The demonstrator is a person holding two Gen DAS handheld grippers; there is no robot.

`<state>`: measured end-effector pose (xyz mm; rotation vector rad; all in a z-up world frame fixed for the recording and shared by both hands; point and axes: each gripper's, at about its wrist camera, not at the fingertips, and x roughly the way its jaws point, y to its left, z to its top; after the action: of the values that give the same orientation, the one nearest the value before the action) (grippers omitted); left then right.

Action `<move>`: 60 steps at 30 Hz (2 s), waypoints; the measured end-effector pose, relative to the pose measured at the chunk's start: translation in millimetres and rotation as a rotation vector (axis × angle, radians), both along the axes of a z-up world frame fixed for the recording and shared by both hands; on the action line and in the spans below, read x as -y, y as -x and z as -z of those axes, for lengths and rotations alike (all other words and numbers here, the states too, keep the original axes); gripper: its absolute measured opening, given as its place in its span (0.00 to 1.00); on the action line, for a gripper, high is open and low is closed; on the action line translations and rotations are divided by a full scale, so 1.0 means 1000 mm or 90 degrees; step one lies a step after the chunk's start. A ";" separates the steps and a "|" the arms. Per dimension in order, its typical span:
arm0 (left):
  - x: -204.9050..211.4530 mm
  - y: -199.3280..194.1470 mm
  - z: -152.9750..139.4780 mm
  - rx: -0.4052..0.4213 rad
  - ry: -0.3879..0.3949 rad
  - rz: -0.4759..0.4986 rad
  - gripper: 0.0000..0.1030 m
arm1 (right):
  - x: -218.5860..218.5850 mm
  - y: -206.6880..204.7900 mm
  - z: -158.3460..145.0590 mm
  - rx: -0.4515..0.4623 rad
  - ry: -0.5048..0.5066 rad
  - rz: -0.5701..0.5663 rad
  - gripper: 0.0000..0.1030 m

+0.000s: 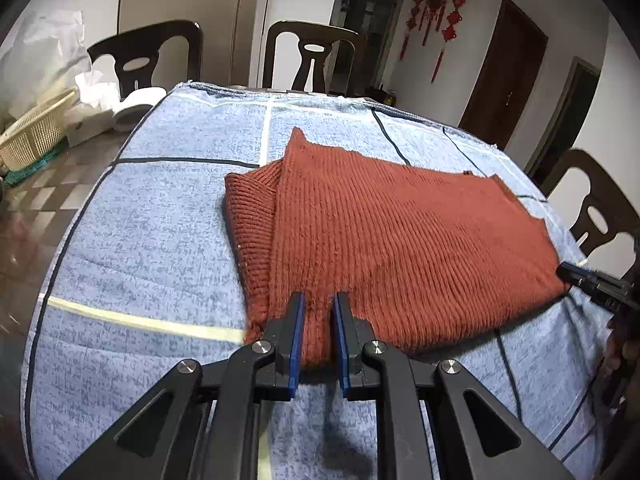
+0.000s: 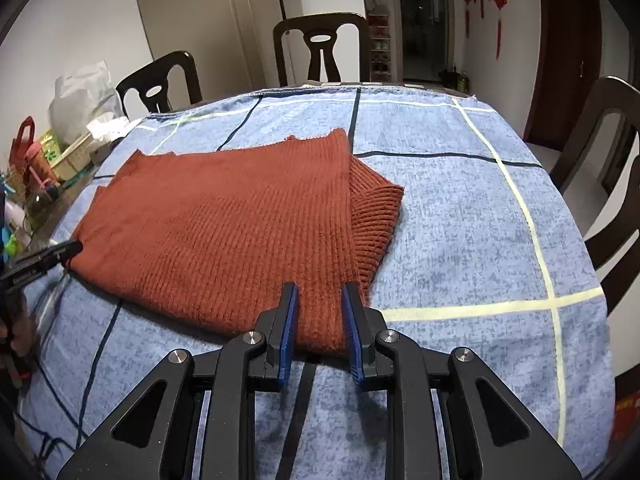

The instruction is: Fold small clothes

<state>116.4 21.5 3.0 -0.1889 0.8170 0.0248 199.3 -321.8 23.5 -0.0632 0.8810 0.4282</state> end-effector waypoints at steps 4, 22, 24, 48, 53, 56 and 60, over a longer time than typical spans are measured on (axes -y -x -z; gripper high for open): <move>0.001 -0.001 -0.005 -0.011 -0.004 -0.003 0.16 | -0.004 -0.001 -0.011 0.011 0.014 -0.003 0.22; 0.003 -0.046 -0.003 0.004 -0.085 -0.014 0.16 | -0.017 -0.035 0.002 0.002 0.018 -0.003 0.22; 0.002 -0.047 -0.003 0.004 -0.080 -0.015 0.16 | -0.017 -0.036 0.002 0.003 0.019 -0.004 0.22; -0.007 -0.031 -0.010 -0.015 -0.113 -0.057 0.20 | -0.010 -0.019 -0.009 0.030 0.033 0.007 0.22; -0.005 -0.025 -0.016 -0.009 -0.117 -0.057 0.20 | -0.003 -0.015 -0.014 0.031 0.019 0.014 0.24; -0.005 -0.023 -0.018 -0.009 -0.111 -0.055 0.20 | -0.002 -0.012 -0.015 0.027 0.012 0.012 0.24; -0.008 -0.018 -0.022 0.006 -0.087 -0.048 0.25 | 0.001 -0.012 -0.015 0.020 -0.004 0.008 0.25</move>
<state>134.5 29.1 25.4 -0.0906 0.7958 0.1504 211.6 -323.0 38.8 -0.0589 0.8486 0.4166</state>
